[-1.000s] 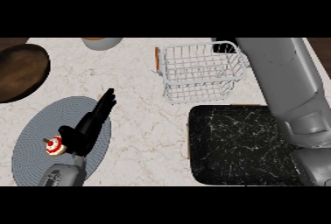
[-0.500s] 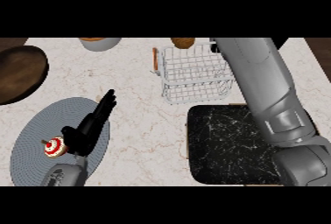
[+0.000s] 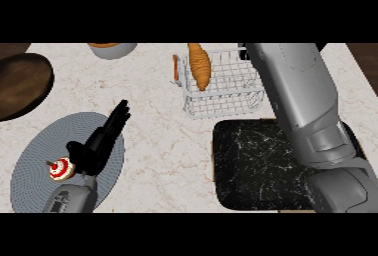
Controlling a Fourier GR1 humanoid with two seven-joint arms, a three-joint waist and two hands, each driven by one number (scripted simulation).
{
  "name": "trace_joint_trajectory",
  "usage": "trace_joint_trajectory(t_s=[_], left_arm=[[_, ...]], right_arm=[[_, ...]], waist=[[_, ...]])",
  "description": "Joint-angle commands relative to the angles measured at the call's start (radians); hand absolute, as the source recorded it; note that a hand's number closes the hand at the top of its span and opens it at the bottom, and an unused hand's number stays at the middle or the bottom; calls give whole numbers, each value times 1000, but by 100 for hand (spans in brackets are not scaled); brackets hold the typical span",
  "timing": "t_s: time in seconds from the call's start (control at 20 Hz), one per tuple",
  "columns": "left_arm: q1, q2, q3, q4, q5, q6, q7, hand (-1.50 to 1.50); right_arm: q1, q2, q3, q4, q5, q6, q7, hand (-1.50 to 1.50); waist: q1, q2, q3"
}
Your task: Pick the croissant from the tray and place it in the tiered basket
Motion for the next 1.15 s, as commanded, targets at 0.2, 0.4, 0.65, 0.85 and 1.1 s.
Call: trace_joint_trajectory(t_s=[0.2, 0.4, 0.65, 0.85, 1.1], left_arm=[[22, 1, 0, -8, -11, 3, -10, 0], [19, 5, 7, 2, 1, -16, -17, 0], [26, -17, -10, 5, -18, 0, -19, 0], [-11, 14, 36, -4, 24, -29, 17, 0], [-39, -8, 23, 37, -7, -16, -16, 0]], right_arm=[[-4, -162, -20, -72, 116, -262, -22, -150], [42, -289, -89, -77, 108, -304, -98, -150], [158, -410, -226, -75, -18, -236, -246, -150], [218, -564, -323, -29, -110, -91, -316, -150], [278, -707, -341, 109, -134, 76, -421, -150]], waist=[[-1, 0, 0], [-1, 4, 0], [-3, 5, 1], [-3, 7, 2], [8, 11, 1]])
